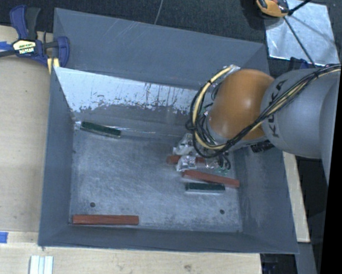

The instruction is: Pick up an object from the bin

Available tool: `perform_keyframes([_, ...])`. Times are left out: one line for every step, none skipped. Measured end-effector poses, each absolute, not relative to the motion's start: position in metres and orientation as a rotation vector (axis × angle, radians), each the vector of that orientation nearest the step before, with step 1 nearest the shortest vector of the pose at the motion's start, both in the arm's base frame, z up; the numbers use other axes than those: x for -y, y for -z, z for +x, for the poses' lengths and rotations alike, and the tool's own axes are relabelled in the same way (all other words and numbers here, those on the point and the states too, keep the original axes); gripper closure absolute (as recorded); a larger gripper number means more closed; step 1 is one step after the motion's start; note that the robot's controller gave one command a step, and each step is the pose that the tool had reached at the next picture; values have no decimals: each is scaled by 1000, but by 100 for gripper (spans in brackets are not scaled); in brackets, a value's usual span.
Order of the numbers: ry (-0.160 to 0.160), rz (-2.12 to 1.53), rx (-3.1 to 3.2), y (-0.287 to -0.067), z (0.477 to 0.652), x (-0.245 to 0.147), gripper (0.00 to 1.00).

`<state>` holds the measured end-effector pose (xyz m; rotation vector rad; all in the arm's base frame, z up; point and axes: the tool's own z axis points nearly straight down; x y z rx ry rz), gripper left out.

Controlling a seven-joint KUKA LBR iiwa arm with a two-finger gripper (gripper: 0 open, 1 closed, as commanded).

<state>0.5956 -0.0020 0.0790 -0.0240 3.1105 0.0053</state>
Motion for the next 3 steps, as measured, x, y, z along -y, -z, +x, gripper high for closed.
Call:
perform_keyframes([-5,-24,-3111,-79,596,2,100])
perform_keyframes([0,-37,-3143,-126,593,2,100])
perform_keyframes([0,-25,-3139,-232,588,1,100])
